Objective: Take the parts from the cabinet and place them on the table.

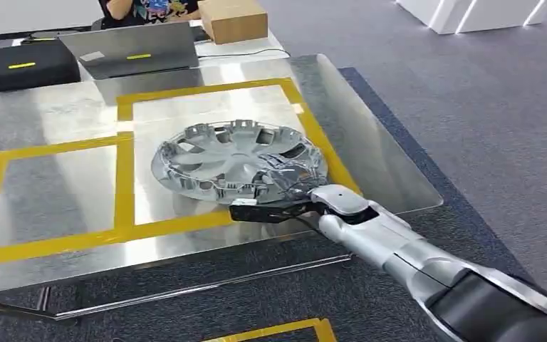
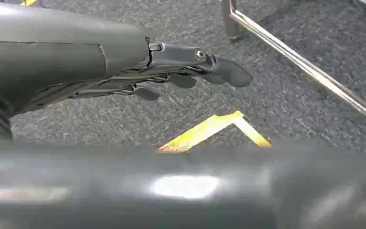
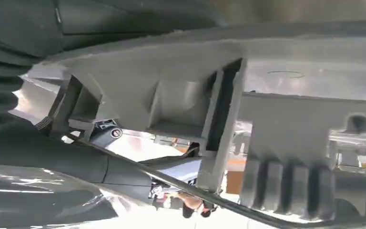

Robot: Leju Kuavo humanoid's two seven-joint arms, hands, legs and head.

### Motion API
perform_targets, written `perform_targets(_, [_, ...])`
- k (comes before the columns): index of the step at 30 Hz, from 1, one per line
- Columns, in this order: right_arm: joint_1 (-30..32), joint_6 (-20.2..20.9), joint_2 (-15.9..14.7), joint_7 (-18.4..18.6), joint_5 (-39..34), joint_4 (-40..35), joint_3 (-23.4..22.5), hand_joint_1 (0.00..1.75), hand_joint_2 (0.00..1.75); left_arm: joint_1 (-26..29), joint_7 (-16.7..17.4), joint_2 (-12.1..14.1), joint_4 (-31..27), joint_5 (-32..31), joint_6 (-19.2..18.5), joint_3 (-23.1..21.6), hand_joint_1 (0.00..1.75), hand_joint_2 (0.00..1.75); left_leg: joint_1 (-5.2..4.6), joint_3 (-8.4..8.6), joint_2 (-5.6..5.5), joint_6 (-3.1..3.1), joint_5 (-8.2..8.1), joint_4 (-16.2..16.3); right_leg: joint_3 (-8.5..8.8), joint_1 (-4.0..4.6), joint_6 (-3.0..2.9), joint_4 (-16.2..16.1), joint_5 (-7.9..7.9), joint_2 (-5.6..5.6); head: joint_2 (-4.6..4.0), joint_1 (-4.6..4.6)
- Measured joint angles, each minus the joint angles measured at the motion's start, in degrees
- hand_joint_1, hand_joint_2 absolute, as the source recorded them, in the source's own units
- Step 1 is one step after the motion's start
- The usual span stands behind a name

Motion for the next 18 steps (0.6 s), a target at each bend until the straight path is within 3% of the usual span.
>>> perform_targets(9, [0.02,0.66,0.00,-0.20,-0.35,-0.44,-0.04,0.00,0.00,-0.35,-0.37,-0.09,0.00,-0.22,0.02,0.96,0.00,0.00,0.01,0.00,0.03,0.00,0.00,0.00,0.00,0.00,0.00,0.00,0.00,0.02,0.00,0.02])
perform_targets(16, [-0.79,5.58,0.00,-2.73,-3.13,-0.46,0.04,0.00,0.00,-1.81,-2.73,0.09,1.27,-1.22,-0.02,1.53,0.00,0.00,0.00,0.01,0.02,0.00,0.00,0.00,0.03,0.00,0.00,0.00,0.00,0.01,0.00,0.02])
perform_targets(17, [-0.73,6.10,0.00,-3.30,-4.49,-0.68,0.04,0.00,1.75,-2.01,-3.08,0.09,1.51,-1.33,-0.09,1.64,0.00,0.00,0.01,0.01,0.02,0.00,0.00,0.00,0.03,0.01,0.00,0.00,0.00,0.01,0.00,0.00])
perform_targets(18, [-0.57,6.14,0.00,-3.63,-5.29,-0.94,0.02,0.00,1.75,-2.07,-3.30,0.09,1.66,-1.47,-0.15,1.68,0.00,0.00,0.00,0.01,0.02,0.00,0.00,0.00,0.02,0.00,0.00,0.00,0.00,0.01,0.00,0.04])
